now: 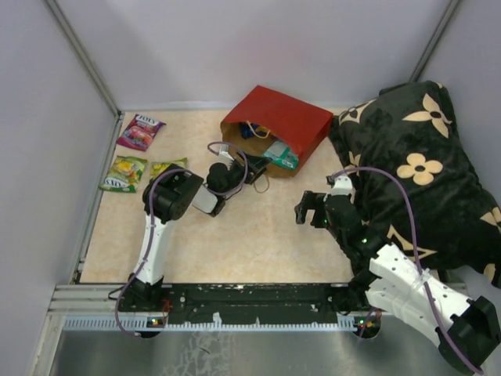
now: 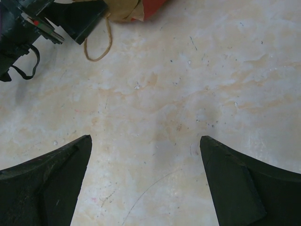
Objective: Take the snacks out of the paper bag
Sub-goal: Take out the snack from the paper bag.
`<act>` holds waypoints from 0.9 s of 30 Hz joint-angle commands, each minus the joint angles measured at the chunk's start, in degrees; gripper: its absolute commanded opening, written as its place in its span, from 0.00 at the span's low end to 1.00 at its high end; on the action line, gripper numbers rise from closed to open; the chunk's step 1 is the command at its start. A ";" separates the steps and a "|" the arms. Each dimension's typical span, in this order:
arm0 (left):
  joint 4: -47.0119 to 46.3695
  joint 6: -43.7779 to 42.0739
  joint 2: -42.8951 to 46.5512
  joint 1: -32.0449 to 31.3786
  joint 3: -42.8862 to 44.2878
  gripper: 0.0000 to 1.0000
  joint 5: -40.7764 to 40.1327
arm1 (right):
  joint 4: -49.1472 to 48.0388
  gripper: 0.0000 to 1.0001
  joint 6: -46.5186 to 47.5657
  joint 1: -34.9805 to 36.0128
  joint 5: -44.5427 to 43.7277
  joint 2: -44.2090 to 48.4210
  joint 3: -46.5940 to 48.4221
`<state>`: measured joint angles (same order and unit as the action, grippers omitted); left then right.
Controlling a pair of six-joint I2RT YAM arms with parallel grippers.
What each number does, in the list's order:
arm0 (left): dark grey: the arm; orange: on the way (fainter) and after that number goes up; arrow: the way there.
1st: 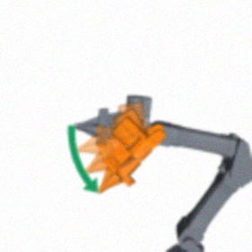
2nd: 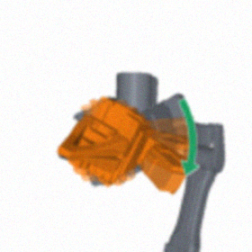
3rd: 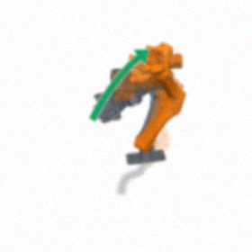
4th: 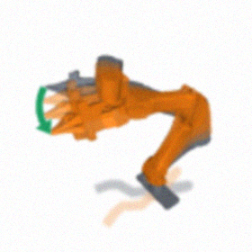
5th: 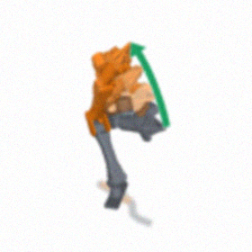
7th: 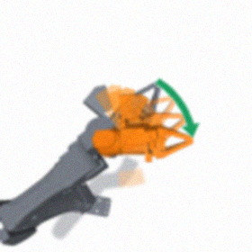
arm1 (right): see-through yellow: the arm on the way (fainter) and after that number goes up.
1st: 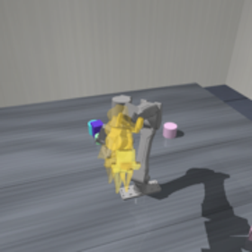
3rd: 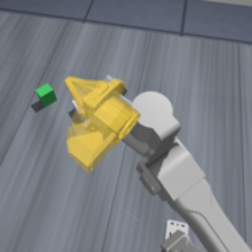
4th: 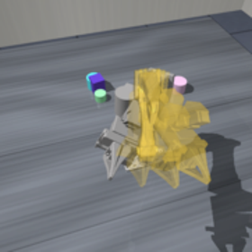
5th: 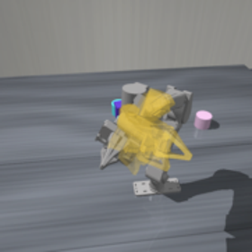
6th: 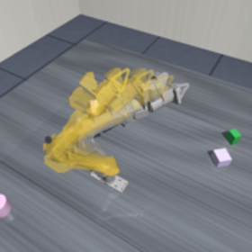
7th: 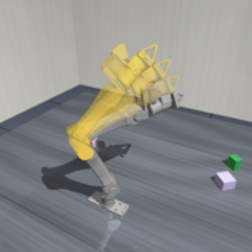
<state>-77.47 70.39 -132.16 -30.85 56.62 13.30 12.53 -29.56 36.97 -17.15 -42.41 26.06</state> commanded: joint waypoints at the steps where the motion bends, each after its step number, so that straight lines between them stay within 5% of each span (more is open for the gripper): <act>1: 16.66 2.43 4.02 -3.51 3.02 0.87 -5.78 | 1.05 0.99 -2.91 0.08 -1.87 -0.21 3.32; 12: 33.39 5.72 3.29 -7.06 10.54 0.86 -11.11 | 2.70 0.99 -4.11 0.25 -3.85 -0.84 5.65; 27: 49.27 1.84 -2.44 -7.96 24.98 0.71 -19.77 | 0.91 0.99 -2.98 0.86 -4.08 -0.48 4.33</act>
<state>-36.14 74.91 -131.70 -37.95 77.47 -2.26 15.88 -32.99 37.12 -19.81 -44.01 29.04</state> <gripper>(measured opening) 0.720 0.991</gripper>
